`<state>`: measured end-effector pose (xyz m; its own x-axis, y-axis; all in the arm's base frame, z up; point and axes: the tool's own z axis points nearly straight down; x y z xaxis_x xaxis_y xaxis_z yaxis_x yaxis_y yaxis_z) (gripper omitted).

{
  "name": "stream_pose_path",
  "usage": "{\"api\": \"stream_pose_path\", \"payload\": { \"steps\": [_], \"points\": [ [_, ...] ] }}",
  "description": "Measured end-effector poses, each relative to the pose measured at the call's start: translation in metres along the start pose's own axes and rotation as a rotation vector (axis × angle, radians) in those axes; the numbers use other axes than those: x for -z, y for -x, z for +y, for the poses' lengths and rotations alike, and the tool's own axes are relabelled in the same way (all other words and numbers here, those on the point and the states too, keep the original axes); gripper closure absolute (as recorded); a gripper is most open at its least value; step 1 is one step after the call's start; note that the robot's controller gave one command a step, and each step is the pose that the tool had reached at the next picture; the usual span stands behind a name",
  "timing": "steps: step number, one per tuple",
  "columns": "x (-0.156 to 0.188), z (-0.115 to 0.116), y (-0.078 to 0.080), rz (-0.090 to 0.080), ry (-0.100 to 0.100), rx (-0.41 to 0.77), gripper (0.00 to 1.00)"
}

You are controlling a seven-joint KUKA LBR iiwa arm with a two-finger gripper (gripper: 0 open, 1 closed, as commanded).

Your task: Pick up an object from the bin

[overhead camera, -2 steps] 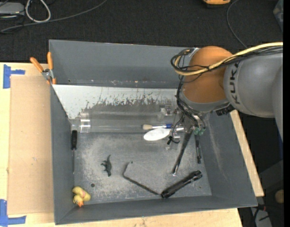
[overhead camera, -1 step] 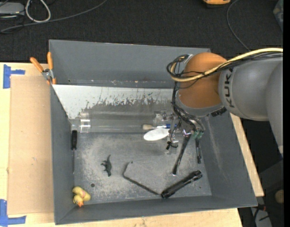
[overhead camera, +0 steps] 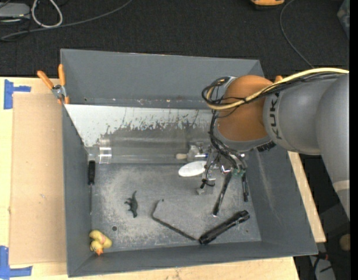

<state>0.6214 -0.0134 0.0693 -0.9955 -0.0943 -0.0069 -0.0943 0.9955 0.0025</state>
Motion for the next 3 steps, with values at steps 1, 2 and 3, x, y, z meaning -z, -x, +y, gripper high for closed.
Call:
{"api": "stream_pose_path", "payload": {
  "steps": [1, 2, 3],
  "points": [
    [0.0015, 0.0021, 0.0004, 0.001, 0.001, 0.003, 1.0],
    [0.0015, 0.0021, 0.0004, 0.001, 0.001, 0.003, 1.0],
    [0.0047, 0.0022, 0.0001, 0.001, 0.001, 0.003, 1.0]
  ]
}}
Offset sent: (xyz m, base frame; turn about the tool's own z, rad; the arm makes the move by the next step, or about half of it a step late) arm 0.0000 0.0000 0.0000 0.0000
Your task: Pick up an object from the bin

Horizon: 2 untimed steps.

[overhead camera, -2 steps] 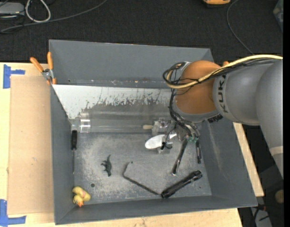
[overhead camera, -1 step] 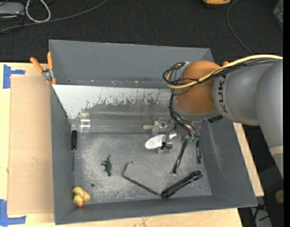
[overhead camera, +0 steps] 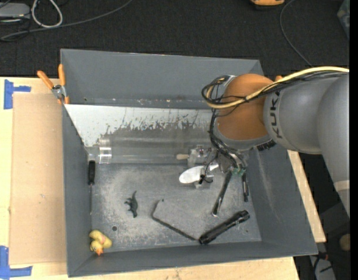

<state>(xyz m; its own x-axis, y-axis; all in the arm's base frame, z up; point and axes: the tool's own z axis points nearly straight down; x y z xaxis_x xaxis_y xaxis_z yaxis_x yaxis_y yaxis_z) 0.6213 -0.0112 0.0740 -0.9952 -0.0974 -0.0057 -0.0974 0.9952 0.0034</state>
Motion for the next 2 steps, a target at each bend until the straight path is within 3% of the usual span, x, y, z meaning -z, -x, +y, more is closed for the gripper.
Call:
{"api": "stream_pose_path", "payload": {
  "steps": [1, 2],
  "points": [
    [0.028, 0.001, -0.003, 0.01, 0.002, 0.001, 1.0],
    [0.055, 0.001, 0.0, 0.001, 0.001, 0.001, 1.0]
  ]
}}
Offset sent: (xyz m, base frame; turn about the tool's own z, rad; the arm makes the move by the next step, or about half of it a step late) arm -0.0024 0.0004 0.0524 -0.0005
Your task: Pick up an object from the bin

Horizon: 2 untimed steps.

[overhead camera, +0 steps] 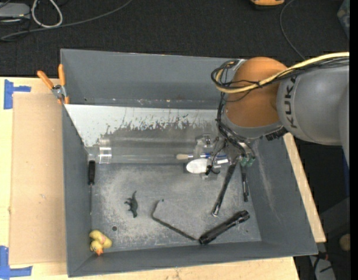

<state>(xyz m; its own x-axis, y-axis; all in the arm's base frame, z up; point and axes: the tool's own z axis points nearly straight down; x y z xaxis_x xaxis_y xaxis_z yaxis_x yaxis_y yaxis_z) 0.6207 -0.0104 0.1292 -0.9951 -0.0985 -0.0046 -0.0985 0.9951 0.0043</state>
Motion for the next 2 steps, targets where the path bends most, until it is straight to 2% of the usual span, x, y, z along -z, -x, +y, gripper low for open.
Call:
{"api": "stream_pose_path", "payload": {
  "steps": [2],
  "points": [
    [0.0061, 0.0003, -0.0006, 0.002, 0.001, 0.0, 1.0]
  ]
}}
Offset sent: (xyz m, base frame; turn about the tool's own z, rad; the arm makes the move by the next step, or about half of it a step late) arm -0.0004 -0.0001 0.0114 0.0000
